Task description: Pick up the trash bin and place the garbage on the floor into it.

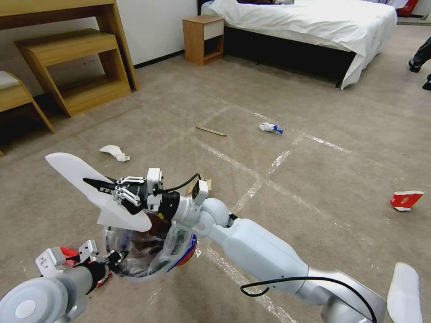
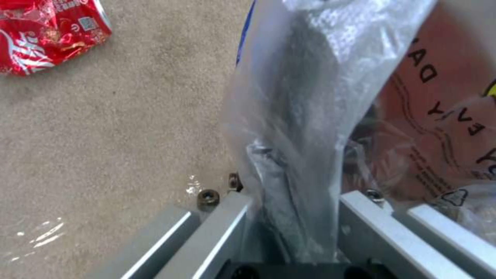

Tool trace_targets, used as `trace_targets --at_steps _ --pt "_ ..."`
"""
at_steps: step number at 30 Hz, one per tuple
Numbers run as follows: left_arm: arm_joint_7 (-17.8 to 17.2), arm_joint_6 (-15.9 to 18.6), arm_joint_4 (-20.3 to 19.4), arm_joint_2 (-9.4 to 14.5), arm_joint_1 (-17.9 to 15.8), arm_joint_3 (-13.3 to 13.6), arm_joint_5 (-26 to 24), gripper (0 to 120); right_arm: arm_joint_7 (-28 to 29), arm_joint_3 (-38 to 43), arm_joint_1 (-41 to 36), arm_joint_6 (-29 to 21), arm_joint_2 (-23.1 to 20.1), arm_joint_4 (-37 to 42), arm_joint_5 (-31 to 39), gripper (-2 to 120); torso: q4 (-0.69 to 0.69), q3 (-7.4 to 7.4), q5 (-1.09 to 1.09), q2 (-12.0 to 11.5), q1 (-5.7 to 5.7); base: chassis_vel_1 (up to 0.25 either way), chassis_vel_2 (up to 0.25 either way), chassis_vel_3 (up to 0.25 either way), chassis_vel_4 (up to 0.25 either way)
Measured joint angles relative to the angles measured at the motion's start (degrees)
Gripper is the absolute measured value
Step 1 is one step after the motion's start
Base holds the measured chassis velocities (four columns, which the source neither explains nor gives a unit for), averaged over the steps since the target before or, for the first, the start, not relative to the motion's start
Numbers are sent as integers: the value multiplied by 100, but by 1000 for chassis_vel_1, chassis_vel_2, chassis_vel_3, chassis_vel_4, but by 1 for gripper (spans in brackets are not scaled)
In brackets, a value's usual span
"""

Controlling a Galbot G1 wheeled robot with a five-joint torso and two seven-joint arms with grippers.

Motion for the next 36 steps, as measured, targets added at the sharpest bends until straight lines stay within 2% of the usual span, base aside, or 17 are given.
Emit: trace_targets --at_steps 7,27,36 --pt "-143 33 -160 85 125 -81 -208 0 -101 108 54 94 124 -323 -98 0 0 0 0 0 0 0 0 0 0" --pt "-199 12 -168 103 71 -52 -291 0 -140 83 -112 190 84 -480 -326 0 0 0 0 0 0 0 0 0 0" --pt "-232 6 -174 133 49 -56 -336 0 -223 125 -65 161 65 -538 -584 29 0 0 0 0 0 0 0 0 0"
